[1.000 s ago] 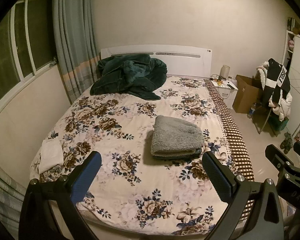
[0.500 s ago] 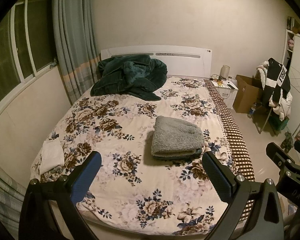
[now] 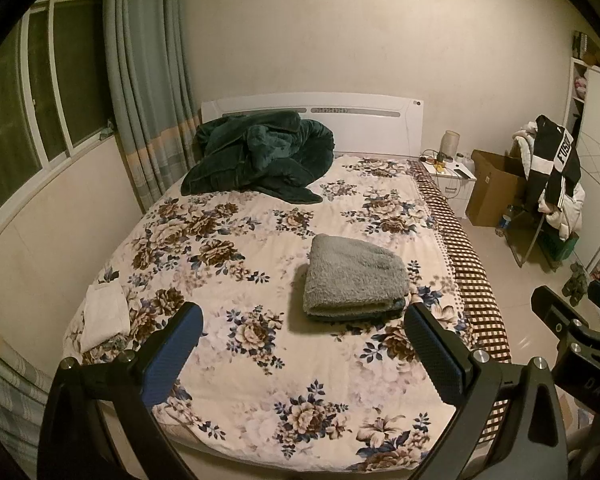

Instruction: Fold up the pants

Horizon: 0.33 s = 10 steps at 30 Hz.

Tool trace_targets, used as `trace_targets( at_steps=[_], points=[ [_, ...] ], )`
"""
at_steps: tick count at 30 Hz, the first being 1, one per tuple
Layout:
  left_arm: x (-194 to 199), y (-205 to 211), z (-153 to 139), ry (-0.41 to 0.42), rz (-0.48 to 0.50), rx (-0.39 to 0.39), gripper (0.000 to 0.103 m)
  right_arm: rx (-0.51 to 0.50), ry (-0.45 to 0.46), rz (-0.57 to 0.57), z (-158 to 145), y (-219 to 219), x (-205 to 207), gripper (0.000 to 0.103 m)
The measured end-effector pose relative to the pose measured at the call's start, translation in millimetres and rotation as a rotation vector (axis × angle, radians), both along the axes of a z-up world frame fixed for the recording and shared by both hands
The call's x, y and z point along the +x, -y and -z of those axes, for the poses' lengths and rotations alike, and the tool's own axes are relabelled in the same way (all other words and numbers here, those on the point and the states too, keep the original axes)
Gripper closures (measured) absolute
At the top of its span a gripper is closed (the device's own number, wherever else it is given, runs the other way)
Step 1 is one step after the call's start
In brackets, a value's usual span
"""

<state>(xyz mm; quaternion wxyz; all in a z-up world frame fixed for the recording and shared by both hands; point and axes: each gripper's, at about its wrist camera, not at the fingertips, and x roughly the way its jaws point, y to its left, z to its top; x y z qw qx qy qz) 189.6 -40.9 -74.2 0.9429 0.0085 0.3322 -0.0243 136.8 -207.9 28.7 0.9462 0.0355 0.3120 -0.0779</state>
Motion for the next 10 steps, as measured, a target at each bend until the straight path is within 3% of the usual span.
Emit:
trace_targets(
  at_steps=[10],
  points=[
    [-0.9,-1.2,-3.7,0.011,0.001,-0.002,0.000,0.001,0.000,0.000,0.0,-1.3,-0.8,0.000]
  ],
)
